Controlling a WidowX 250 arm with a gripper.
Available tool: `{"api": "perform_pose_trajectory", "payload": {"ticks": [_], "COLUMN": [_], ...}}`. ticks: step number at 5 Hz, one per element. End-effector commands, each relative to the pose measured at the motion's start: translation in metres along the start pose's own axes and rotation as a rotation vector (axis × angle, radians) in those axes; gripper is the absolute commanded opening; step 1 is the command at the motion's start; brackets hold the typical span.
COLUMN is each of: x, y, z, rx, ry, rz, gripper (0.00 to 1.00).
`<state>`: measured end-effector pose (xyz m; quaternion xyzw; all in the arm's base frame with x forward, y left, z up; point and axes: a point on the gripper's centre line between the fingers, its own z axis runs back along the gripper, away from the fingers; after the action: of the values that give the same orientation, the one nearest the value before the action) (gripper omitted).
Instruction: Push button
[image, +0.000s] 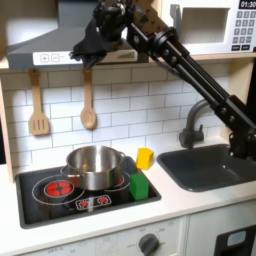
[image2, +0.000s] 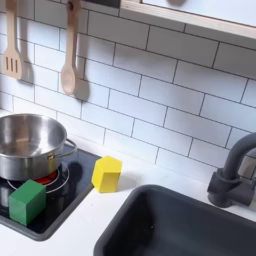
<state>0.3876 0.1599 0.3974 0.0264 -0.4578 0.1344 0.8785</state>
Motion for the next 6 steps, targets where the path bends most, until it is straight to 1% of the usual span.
{"api": "perform_pose_trajectory", "payload": {"ticks": [1,3,5,6], "x": [0.0023,0.004,0.0031,0.0042], "y": [-0.0032,-0.0083,-0.0058,-0.0081], "z": [-0.0022,-0.0039,-0.0072,-0.0082], "rx": [-0.007,-0.011,0.005,0.002], "ry": [0.001,-0.001,0.002,0.003], "rz": [-0.01,-0.021,-0.026,-0.034], "gripper": [0.0,0.0,0.0,0.0]}}
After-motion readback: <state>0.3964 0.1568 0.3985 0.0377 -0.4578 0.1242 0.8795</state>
